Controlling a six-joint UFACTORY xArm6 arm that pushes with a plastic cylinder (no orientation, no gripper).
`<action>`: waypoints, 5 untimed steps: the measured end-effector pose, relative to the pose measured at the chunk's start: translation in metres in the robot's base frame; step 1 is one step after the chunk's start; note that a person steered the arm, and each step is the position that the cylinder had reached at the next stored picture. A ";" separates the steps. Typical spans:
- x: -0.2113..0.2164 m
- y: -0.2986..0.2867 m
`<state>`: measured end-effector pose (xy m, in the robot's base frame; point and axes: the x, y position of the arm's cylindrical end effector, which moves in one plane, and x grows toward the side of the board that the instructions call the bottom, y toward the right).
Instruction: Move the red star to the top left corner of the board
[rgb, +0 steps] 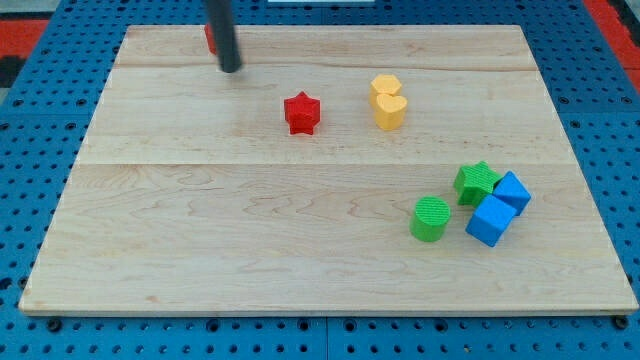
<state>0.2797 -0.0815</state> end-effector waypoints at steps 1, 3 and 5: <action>0.003 0.045; 0.075 0.082; 0.110 0.055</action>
<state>0.3900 -0.0268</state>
